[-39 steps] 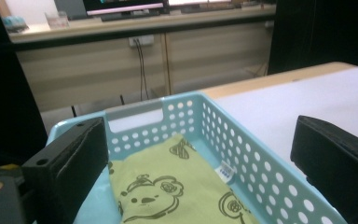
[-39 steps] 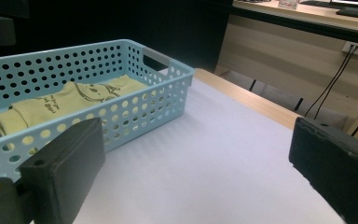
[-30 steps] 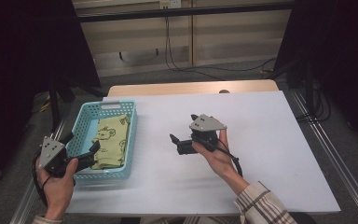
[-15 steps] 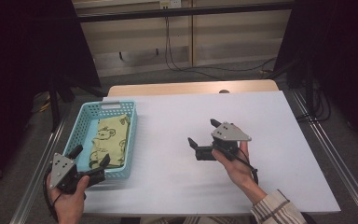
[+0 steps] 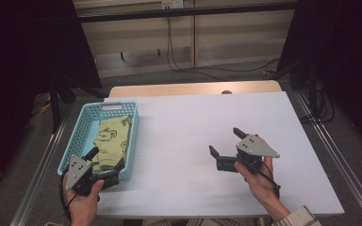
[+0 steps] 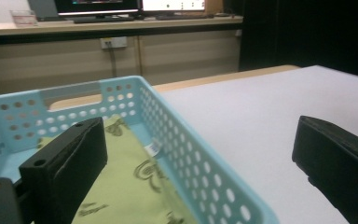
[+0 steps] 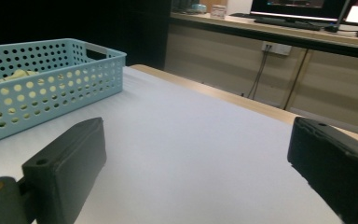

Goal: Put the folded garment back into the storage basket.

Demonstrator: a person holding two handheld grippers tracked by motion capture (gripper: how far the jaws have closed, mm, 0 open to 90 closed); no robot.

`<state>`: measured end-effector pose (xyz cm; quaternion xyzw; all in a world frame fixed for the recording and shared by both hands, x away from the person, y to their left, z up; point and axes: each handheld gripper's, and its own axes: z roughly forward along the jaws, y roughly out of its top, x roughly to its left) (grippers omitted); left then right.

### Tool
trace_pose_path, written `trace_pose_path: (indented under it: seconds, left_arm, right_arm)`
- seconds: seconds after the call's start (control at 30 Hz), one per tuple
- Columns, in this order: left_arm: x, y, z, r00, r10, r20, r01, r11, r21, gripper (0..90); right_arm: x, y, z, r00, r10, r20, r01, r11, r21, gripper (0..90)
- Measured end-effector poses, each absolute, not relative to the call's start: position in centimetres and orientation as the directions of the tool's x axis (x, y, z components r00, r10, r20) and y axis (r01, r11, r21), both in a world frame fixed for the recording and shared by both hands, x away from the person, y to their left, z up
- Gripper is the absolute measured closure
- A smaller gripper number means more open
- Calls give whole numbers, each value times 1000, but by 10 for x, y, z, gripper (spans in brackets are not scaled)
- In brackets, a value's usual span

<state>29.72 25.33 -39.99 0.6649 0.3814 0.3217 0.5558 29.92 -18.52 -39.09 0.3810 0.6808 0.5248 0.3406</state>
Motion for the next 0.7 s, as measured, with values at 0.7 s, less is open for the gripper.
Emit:
trace_pose_path:
  seconds: [0.7]
  left_arm:
    - [302,251,-412,466,884,-22,195,-79,978,30]
  right_arm:
    - [257,-250,-413,-271,957,-106,167,155,974,13]
